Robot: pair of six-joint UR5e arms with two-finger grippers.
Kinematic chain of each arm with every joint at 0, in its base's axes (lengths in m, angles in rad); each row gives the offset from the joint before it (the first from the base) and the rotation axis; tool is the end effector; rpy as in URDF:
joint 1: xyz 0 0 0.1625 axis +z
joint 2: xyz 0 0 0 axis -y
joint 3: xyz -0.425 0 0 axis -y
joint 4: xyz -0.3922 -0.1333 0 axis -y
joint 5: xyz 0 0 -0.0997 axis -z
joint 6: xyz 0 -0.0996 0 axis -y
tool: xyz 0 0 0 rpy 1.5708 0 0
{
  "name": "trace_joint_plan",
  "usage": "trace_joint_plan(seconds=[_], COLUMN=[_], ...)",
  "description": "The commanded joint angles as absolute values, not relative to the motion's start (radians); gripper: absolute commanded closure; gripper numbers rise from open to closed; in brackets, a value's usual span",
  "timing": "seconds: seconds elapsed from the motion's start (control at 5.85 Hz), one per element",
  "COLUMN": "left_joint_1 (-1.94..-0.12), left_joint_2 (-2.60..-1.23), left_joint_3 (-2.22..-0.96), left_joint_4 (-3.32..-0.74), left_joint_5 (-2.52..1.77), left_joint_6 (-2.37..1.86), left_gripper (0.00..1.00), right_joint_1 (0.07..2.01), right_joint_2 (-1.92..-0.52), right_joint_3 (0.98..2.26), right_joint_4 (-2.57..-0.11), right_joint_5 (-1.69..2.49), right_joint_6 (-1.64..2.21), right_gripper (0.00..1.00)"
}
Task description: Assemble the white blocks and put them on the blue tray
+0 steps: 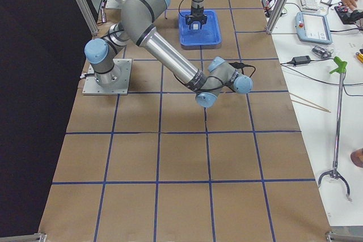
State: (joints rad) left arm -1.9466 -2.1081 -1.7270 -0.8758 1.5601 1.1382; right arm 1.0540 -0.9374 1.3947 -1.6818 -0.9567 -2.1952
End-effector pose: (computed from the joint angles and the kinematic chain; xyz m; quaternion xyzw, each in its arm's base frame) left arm -0.3522 -0.5265 0.1775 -0.6867 -0.7269 0.0027 0.0047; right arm -0.1651 -0.6764 0.2215 -0.6639 0.6660 -0.2559 0.2239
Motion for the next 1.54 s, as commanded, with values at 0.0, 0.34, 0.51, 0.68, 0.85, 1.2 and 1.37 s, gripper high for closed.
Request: trace_joint_plan(seconds=[0.0,0.34,0.51,0.68,0.85,1.2,1.37], left_joint_1=[-1.945,-1.936,-1.936,-1.928,-1.895,-1.806,-1.79], left_joint_2=[-2.067,-1.999,-1.979,-1.947,-1.901,-1.806,-1.787], left_joint_3=[-1.707,-1.563,-1.452,-1.436,-1.44,-1.463,-1.501], left_joint_4=[-0.9,-1.131,-1.287,-1.289,-1.314,-1.358,-1.339], left_joint_5=[1.563,1.563,1.563,1.565,1.578,1.575,1.574], left_joint_6=[1.132,1.08,1.012,0.862,0.809,0.732,0.647], left_gripper=[0.2,0.2,0.2,0.2,0.2,0.2,0.2], right_joint_1=[1.074,1.126,1.15,1.187,1.216,1.305,1.369], right_joint_2=[-1.008,-1.079,-1.11,-1.123,-1.132,-1.134,-1.134], right_joint_3=[1.411,1.497,1.546,1.586,1.617,1.666,1.721], right_joint_4=[-1.603,-1.603,-1.615,-1.62,-1.637,-1.746,-1.878], right_joint_5=[-0.956,-0.951,-0.948,-0.896,-0.876,-0.83,-0.83], right_joint_6=[-2.192,-2.192,-2.192,-2.189,-2.157,-2.07,-1.992], right_gripper=[0.64,0.64,0.64,0.64,0.63,0.63,0.63])
